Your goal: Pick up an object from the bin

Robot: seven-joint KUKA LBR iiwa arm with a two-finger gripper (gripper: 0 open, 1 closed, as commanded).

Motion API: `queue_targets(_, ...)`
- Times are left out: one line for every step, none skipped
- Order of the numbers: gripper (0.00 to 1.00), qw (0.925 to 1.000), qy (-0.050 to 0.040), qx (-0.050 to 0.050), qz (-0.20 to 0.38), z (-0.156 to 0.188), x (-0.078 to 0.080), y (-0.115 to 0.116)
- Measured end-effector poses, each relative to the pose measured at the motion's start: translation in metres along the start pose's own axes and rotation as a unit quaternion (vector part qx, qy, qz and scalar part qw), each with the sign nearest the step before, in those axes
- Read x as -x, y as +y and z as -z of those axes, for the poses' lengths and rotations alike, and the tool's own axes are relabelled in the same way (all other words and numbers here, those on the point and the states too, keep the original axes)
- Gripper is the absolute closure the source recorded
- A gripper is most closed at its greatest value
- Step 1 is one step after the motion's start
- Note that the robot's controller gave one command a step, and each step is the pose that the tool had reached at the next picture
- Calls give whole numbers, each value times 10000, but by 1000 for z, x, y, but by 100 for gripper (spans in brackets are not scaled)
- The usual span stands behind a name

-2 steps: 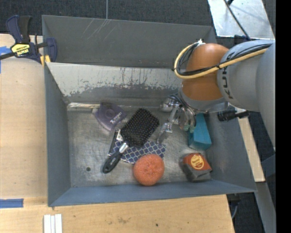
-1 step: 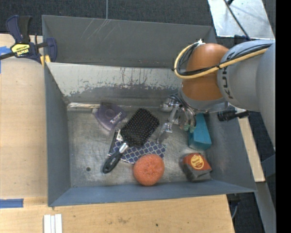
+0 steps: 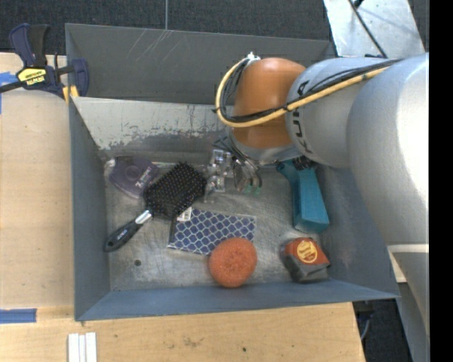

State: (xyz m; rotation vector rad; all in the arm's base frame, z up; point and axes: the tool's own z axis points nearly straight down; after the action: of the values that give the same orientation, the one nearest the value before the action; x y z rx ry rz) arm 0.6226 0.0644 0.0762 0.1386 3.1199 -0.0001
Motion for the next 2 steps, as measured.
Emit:
queue_targets(100, 10000, -2, -1, -1, 0, 0, 0)
queue_targets(100, 9998, 106, -10, 151, 48, -10, -3)
